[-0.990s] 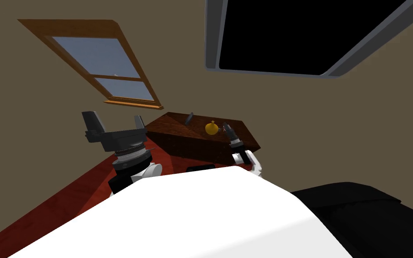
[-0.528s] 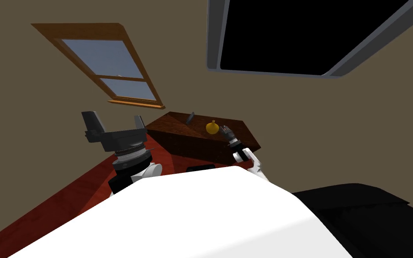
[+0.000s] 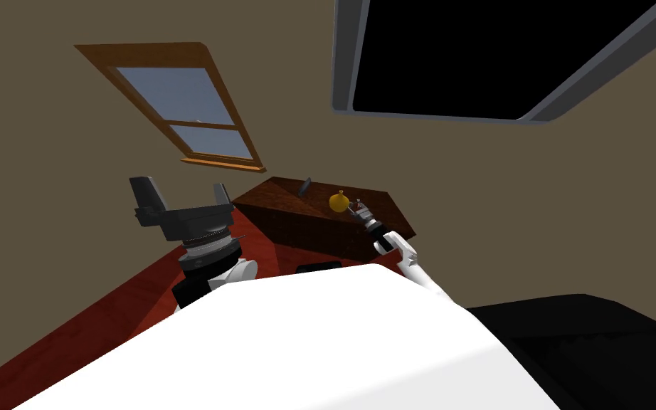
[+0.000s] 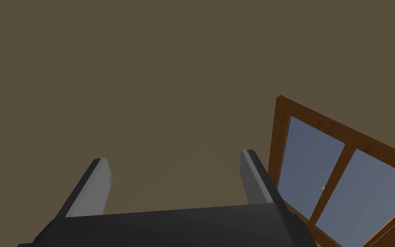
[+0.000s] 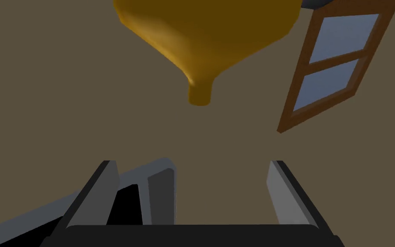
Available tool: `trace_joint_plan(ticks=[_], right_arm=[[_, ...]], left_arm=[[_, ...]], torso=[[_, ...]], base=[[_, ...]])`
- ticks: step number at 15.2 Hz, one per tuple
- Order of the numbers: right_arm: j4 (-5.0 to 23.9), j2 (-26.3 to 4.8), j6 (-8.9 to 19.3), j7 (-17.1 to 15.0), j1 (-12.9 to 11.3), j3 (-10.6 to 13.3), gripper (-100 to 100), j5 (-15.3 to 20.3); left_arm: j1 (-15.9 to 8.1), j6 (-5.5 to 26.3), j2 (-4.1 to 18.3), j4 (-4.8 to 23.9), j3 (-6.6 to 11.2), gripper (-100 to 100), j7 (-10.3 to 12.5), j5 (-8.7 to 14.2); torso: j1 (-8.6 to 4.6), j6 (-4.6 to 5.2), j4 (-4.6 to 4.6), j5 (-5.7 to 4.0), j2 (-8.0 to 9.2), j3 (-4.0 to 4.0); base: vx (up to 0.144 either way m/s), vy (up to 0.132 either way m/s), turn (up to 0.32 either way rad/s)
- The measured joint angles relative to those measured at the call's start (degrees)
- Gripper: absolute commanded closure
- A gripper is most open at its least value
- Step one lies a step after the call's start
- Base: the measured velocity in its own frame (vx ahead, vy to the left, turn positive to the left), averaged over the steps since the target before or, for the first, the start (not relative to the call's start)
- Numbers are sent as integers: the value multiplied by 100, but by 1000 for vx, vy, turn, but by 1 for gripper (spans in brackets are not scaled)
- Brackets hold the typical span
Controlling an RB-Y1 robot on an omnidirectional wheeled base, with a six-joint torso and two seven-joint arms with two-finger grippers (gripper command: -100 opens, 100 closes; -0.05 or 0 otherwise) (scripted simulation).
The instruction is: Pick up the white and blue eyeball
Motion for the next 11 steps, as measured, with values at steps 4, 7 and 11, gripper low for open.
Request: trace_joint_plan(ticks=[4,7,11], right_arm=[[280,-302,175,326,-180,77,-100,427],[524,-440,272,601,-311,134,-100,757],[823,-707,481,1031,-468,242,-100,1272]], left_arm=[[0,0,0,0,0,0,0,0],[0,0,0,0,0,0,0,0],[0,0,0,0,0,0,0,0]], torso=[[0,-1,0,1,-2,-1],[0,-1,-1,0,-5,-3],[4,0,-1,1,-5,-3]], base=[[-23,13,47],[-14,13,28],[-16,22,56]])
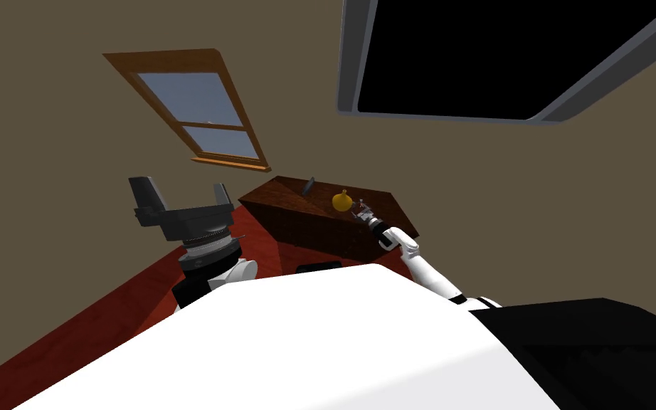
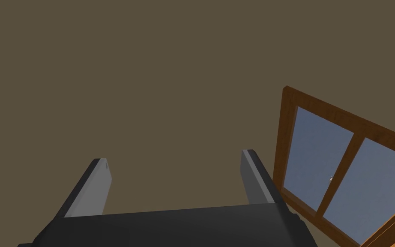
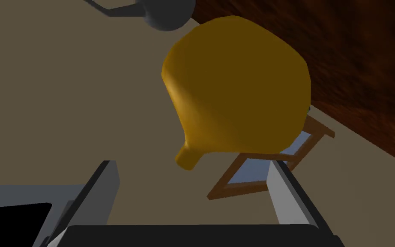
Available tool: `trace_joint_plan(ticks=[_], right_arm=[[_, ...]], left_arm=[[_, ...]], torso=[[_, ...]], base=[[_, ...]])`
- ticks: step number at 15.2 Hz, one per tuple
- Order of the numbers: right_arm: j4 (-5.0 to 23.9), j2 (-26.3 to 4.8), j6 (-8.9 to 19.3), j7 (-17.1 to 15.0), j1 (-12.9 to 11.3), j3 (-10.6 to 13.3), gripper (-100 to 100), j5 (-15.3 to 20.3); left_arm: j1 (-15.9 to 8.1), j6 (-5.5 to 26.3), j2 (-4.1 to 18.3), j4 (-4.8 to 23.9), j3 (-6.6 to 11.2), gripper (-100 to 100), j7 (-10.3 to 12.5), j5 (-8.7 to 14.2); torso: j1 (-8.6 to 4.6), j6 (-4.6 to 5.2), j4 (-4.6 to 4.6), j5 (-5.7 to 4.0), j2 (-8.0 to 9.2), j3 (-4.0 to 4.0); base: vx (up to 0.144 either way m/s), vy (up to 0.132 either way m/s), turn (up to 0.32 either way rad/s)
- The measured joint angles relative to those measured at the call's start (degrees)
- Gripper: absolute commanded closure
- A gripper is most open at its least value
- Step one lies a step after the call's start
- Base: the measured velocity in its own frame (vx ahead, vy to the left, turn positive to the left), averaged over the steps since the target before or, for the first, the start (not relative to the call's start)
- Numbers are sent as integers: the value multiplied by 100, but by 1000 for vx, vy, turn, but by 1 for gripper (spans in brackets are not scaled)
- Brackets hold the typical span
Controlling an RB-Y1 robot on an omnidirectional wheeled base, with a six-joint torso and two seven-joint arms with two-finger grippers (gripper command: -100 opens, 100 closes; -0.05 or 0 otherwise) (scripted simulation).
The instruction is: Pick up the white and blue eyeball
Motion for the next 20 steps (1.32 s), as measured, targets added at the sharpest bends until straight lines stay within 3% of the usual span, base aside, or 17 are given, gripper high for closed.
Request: trace_joint_plan(ticks=[12,20], right_arm=[[941,-625,429,1132,-512,210,-100,1386],[1555,-1039,826,1879,-887,488,-100,2376]], left_arm=[[0,0,0,0,0,0,0,0],[0,0,0,0,0,0,0,0]], torso=[[4,-1,-2,1,-9,-5],[6,-1,-3,2,-14,-8]], base=[[-2,24,48],[14,33,63]])
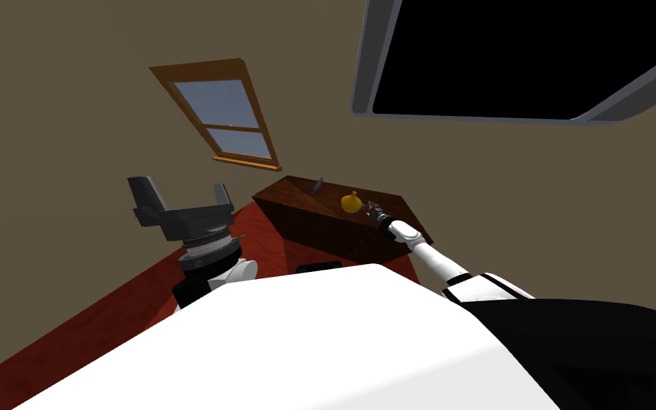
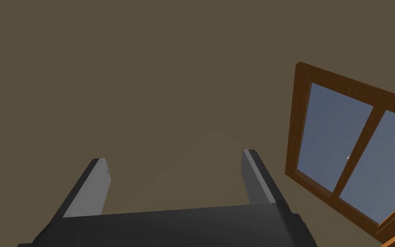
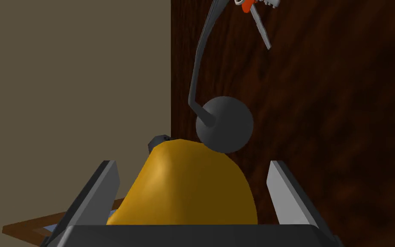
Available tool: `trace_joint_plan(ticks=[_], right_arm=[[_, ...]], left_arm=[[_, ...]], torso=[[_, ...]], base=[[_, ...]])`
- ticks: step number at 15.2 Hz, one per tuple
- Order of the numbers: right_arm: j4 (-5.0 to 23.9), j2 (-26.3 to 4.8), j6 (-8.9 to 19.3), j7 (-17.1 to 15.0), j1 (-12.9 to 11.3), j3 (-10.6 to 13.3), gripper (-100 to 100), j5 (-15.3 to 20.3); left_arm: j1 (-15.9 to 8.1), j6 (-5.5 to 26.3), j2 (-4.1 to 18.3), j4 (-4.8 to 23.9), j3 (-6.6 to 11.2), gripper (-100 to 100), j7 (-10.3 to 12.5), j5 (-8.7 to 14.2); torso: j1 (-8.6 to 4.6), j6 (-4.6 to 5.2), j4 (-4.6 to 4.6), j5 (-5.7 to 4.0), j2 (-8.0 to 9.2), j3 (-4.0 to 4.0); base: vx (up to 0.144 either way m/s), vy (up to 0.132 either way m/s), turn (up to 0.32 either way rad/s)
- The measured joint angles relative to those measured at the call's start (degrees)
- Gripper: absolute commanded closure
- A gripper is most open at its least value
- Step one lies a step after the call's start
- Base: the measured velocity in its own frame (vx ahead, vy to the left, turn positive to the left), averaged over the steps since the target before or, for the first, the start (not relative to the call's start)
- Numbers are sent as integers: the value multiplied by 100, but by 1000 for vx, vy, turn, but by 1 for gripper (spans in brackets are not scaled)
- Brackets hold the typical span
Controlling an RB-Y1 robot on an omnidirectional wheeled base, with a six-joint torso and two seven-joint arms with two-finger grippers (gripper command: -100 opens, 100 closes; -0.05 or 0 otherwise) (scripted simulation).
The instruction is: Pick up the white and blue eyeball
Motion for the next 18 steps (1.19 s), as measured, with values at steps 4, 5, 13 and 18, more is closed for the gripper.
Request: trace_joint_plan(ticks=[4,5,13,18], right_arm=[[296,-124,116,351,-146,88,-100,464],[375,-138,136,428,-189,100,-100,564],[836,-318,320,948,-368,241,-100,1300],[1101,-324,430,1117,-468,332,-100,1486]], left_arm=[[0,0,0,0,0,0,0,0],[0,0,0,0,0,0,0,0],[0,0,0,0,0,0,0,0],[0,0,1,0,0,0,0,0]], torso=[[0,0,0,0,0,0],[0,1,0,-1,-1,0],[-5,1,0,-2,1,1],[-21,-3,1,-5,2,1]], base=[[18,32,51],[27,30,59],[20,26,46],[13,-11,124]])
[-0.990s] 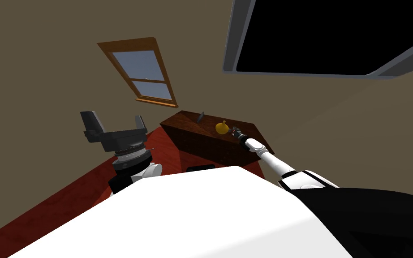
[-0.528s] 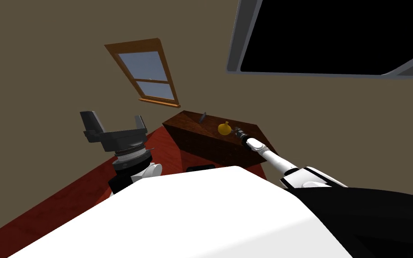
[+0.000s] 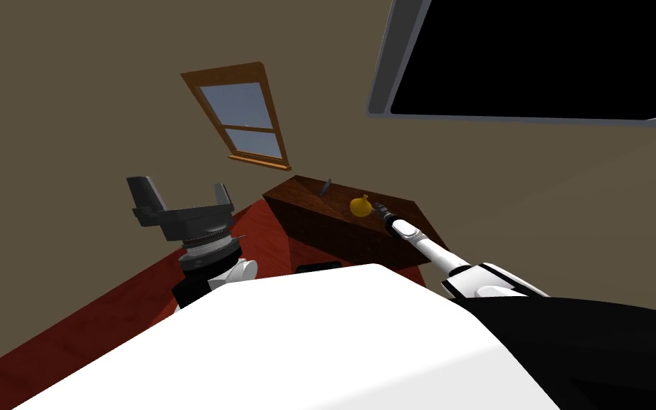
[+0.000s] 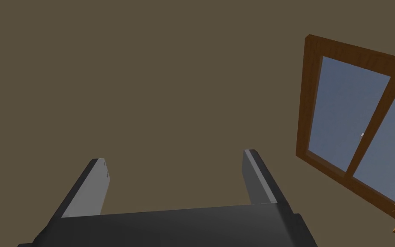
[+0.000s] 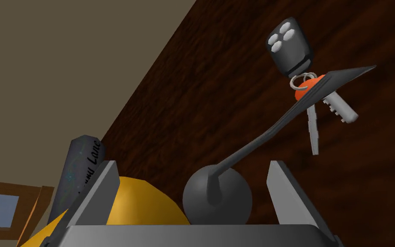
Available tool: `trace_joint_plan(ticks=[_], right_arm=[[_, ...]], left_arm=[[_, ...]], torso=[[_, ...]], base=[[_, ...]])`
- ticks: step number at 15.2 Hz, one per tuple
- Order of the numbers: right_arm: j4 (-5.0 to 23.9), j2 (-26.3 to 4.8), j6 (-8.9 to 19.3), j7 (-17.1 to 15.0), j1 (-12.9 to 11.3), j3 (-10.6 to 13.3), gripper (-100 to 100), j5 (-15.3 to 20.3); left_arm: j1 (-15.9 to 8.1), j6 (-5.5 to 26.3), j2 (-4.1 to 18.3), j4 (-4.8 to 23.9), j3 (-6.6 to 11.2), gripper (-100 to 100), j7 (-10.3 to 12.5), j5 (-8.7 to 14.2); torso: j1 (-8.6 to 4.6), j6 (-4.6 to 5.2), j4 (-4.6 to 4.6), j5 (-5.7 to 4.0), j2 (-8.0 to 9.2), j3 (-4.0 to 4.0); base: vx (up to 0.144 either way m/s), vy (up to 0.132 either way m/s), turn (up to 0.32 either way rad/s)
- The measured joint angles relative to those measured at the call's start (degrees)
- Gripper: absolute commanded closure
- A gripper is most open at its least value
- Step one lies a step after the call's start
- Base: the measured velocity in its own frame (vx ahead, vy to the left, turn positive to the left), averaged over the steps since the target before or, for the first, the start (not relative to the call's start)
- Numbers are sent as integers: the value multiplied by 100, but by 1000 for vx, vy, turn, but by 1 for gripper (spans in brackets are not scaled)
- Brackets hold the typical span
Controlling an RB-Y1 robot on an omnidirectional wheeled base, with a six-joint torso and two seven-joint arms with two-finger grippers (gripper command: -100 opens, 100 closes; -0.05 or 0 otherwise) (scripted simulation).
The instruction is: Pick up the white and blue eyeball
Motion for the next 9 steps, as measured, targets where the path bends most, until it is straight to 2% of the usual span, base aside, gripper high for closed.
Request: trace_joint_plan(ticks=[1,2,6,8,9], right_arm=[[67,21,15,-1,-34,1,-100,-1],[83,24,24,0,-44,5,100,-6],[85,27,34,-9,-44,-2,100,-12],[44,51,-10,-18,-21,-58,100,58],[-43,-51,8,2,-13,50,100,-64]], left_arm=[[0,0,0,0,0,0,0,0],[1,0,0,0,0,0,0,0],[1,0,0,0,0,0,0,0],[1,0,0,0,0,0,0,0],[2,0,-1,0,0,0,0,0]], torso=[[-8,2,0,-2,-1,0],[-7,5,0,-2,1,0],[11,-1,-1,5,6,2],[16,11,-2,7,9,3],[22,16,-1,9,16,7]], base=[[8,-33,59],[4,-12,5],[0,-2,-6],[-8,28,-212],[-10,30,-117]])
